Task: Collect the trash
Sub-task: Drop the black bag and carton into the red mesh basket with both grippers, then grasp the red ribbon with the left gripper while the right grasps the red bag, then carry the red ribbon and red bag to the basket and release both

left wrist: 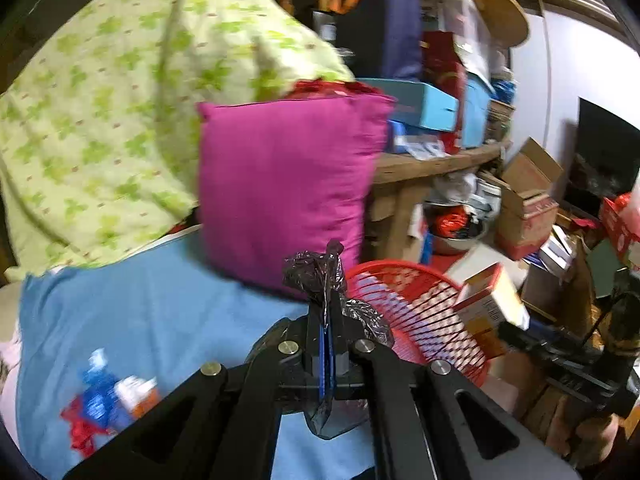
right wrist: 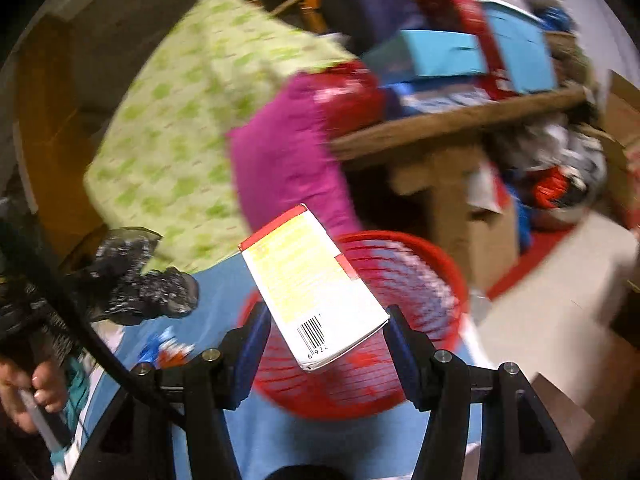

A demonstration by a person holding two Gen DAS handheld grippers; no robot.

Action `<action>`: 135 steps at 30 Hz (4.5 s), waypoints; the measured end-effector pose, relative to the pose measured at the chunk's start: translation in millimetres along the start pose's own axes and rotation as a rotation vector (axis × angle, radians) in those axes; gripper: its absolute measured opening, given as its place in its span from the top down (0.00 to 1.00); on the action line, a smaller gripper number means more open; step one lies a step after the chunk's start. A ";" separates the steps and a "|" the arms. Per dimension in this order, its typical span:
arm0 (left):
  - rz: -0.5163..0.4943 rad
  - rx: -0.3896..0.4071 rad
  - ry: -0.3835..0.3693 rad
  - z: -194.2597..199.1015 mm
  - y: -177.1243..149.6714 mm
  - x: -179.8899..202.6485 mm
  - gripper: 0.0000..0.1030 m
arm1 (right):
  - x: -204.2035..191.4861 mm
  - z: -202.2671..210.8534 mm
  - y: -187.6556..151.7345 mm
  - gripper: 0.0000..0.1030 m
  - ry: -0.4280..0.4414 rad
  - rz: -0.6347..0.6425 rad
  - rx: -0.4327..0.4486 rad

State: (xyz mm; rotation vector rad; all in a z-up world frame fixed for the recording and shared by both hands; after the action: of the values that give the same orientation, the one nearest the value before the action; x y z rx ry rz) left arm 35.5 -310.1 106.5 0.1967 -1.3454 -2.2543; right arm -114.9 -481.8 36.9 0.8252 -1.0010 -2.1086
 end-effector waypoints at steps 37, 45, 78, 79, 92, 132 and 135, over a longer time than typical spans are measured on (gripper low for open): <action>-0.135 -0.003 0.440 64.2 -39.8 -25.3 0.47 | -74.6 -2.9 -1.8 0.35 0.147 0.036 -0.030; -0.078 0.028 0.474 97.4 -52.7 -54.4 0.47 | -126.5 8.8 -9.8 0.35 0.184 0.127 -0.025; 0.534 -0.111 0.600 211.8 -264.2 -306.3 0.40 | -327.9 -81.9 -176.7 0.35 0.428 0.474 -0.506; 0.547 -0.111 0.586 209.7 -268.6 -311.0 0.40 | -335.3 -85.6 -184.0 0.35 0.437 0.477 -0.527; 0.574 -0.140 0.371 139.6 -254.1 -357.7 0.40 | -395.3 -144.3 -243.7 0.38 0.366 0.387 -0.682; 0.270 -0.027 0.421 183.4 -173.4 -178.6 0.86 | -269.5 -10.6 -149.6 0.65 0.456 0.348 -0.310; 0.222 -0.015 0.429 180.7 -158.7 -158.1 0.86 | -254.3 -4.4 -137.2 0.65 0.441 0.326 -0.280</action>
State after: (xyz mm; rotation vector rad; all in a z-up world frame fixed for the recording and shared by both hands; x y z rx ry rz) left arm 50.4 -30.3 40.6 0.4716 -1.0634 -1.8995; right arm -1.2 -220.7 -12.6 0.8660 -0.5474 -1.6422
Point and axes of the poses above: each gripper's, at about its wrist camera, not at the fingertips, and z roughly against the way its jaws point, x to its right, y to its top, the point moved 2 cm from there along -z, roughly the way its jaws point, and after that the axes turned 15 degrees about -y, right-handed, at the moved point
